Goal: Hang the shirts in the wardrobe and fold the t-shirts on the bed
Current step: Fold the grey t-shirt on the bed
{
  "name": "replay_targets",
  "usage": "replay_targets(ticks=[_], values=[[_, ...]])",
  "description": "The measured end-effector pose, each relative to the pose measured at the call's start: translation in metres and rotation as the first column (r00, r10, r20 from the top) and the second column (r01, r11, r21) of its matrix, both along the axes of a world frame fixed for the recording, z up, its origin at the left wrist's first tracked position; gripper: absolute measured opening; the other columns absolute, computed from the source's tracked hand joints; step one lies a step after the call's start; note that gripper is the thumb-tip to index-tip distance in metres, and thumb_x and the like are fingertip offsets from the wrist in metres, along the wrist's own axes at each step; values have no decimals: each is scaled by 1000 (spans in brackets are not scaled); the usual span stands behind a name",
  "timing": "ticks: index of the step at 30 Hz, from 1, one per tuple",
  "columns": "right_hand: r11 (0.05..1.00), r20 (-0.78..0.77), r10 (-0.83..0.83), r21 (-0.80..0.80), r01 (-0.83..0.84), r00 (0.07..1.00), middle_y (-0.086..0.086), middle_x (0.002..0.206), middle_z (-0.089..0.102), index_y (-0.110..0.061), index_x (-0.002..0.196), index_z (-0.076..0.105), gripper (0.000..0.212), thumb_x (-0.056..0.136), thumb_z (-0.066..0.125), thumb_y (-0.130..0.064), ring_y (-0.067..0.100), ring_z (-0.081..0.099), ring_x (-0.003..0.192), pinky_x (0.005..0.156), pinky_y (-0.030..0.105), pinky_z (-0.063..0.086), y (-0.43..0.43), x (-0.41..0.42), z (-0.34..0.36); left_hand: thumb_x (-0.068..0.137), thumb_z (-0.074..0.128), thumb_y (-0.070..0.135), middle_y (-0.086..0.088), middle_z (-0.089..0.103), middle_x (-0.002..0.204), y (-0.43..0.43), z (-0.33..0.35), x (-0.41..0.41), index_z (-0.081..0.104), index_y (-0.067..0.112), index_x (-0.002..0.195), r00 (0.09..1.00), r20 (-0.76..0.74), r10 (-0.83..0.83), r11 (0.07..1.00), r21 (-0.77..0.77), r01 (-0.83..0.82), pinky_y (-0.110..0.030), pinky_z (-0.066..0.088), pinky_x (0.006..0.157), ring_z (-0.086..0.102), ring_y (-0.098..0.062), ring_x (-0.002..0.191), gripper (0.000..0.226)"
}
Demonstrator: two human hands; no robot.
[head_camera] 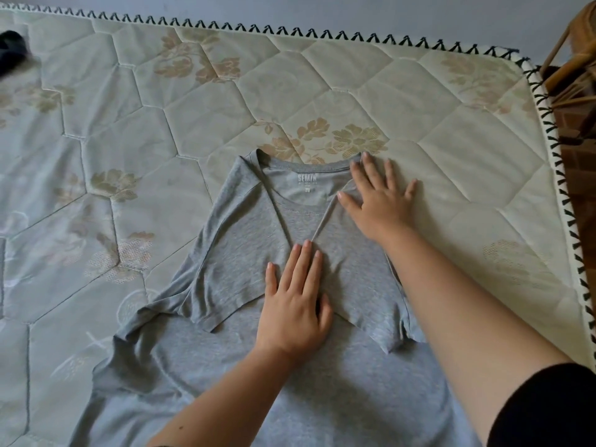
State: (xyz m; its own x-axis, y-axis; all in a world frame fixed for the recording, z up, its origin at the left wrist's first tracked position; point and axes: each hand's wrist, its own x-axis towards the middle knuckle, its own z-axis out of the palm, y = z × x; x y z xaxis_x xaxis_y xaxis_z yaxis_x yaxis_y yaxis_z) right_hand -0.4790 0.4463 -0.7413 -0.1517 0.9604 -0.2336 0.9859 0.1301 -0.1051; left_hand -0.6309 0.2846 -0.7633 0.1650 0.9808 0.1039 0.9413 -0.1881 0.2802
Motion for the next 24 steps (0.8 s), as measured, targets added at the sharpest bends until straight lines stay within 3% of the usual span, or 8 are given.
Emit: replay_targets(ticks=[4,7,9,11,12,14,18,24], values=[[999,-10,-50,22,50,999,-6,156,-20,-28,150,-9,64,97,13,-56,27,-20,143,108,61,-12,-11,-6,10,86,38,35,-8,31,152,0,1,0,36,9,144,1000,-11,2,1000,-24,-2,-56,11,106,18,-20,141,63],[991,-35,82,110,-78,996,-2,157,-18,-26,149,-8,58,99,12,-47,26,-19,143,104,55,-19,-53,-28,14,88,35,34,-7,32,151,0,2,1,36,8,143,1000,-11,13,1000,-19,-14,-57,11,107,19,-19,140,61],[979,-97,179,112,-168,979,-4,159,-4,-25,150,6,59,94,6,-45,25,-5,146,110,57,-9,-92,-42,5,91,32,35,-5,29,152,0,2,2,33,9,144,999,34,20,1000,-15,-20,-52,10,112,16,-17,141,60],[987,-140,151,80,-141,978,-4,155,24,-23,146,31,60,92,14,-43,26,23,143,112,57,14,-114,-38,-1,91,31,34,-5,29,151,1,3,2,35,8,143,999,40,17,1000,-14,-17,-50,14,112,17,-16,140,58],[991,-135,118,78,-108,984,-4,152,30,-23,144,36,59,91,19,-44,26,28,141,111,56,18,-116,-28,-5,89,33,32,-7,34,149,1,3,2,39,6,141,1000,14,11,1000,-9,-11,-52,17,109,20,-17,138,58],[996,-85,71,63,-65,994,-6,155,20,-25,147,24,63,90,16,-50,25,20,144,111,57,14,-113,-3,-5,86,34,30,-8,35,149,1,4,2,40,5,141,1000,-19,14,1000,-12,-14,-53,17,108,20,-18,139,61],[993,-44,-113,31,114,993,-11,157,-13,-34,149,-3,64,89,3,-55,20,-9,146,113,55,-1,-113,42,-5,86,21,38,3,3,154,0,7,2,19,12,150,1000,8,20,996,-88,-19,-41,-5,115,-3,-9,142,69],[962,-27,-269,-65,267,963,-2,158,-14,-20,151,-2,59,101,16,-44,24,-14,145,113,56,-4,-122,49,17,82,12,44,1,1,158,-1,12,2,10,15,151,1000,-20,21,993,-119,-23,-36,-15,113,-12,-8,141,75]])
